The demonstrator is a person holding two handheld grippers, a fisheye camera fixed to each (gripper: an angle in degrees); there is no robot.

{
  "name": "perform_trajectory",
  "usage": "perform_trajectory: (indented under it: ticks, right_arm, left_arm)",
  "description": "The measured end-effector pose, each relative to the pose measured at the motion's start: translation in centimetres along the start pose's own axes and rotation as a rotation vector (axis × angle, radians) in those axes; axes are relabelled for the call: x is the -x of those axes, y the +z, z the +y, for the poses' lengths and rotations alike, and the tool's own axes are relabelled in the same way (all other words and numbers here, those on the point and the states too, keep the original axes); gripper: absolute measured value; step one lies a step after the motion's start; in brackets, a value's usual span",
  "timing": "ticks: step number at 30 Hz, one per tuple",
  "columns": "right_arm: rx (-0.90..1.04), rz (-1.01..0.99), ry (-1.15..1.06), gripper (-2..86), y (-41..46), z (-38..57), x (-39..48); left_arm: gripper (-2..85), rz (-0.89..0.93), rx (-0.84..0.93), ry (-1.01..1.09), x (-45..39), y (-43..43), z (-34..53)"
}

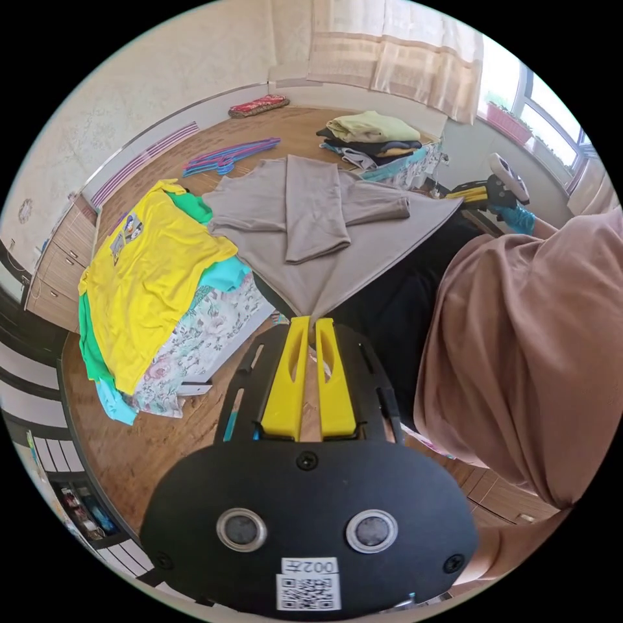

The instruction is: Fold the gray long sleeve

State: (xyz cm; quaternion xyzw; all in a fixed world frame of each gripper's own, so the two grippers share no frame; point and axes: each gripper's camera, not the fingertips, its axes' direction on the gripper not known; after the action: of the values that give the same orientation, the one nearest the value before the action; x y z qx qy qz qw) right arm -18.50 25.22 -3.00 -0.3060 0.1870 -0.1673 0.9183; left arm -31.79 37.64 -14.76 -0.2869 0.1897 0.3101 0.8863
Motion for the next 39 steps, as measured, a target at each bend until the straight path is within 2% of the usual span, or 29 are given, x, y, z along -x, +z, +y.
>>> perform_trajectory:
  ticks: [2, 6, 8, 10, 13, 18, 21, 27, 39]
  right_arm:
    - [-0.02, -0.02, 0.016, -0.8, -0.1, 0.5, -0.7]
    - [-0.051, 0.09, -0.018, -0.9, -1.4, 1.2, -2.4]
    - [-0.025, 0.162, -0.012, -0.9, -1.7, 1.9, -4.0]
    - [-0.039, 0.133, 0.026, -0.9, -2.2, 3.0, -6.1]
    - [-0.088, -0.067, 0.05, -0.8, -2.5, 4.3, -8.9]
    - [-0.198, -0.355, -0.115, 2.2, -3.2, 3.3, -8.8]
    - [-0.197, -0.47, -0.238, 5.8, -3.5, 2.0, -8.0]
    - [-0.07, -0.419, -0.336, 8.5, -1.2, 1.2, -7.1]
    - [-0.039, -0.365, -0.363, 6.4, 0.7, -0.4, -8.9]
  left_arm:
    - [-0.9, 0.015, -0.001, -0.01, 0.3, 0.3, 0.1]
    - [-0.9, 0.028, -0.053, -0.008, 1.2, -1.1, -0.1]
    - [-0.9, -0.023, -0.047, -0.023, 1.6, -1.8, 0.0]
    - [-0.9, -0.042, -0.024, -0.028, 2.1, -2.2, 0.2]
    - [-1.0, 0.037, -0.078, -0.042, 2.7, -2.7, 0.5]
    - [-1.0, -0.002, -0.023, -0.059, 3.4, -2.0, -0.2]
    - [-0.9, -0.001, -0.016, -0.056, 3.9, -1.9, -0.7]
    - [-0.9, -0.002, 0.001, -0.053, 5.0, -1.7, -1.4]
    - [-1.0, 0.002, -0.011, -0.057, 7.2, -1.6, -2.9]
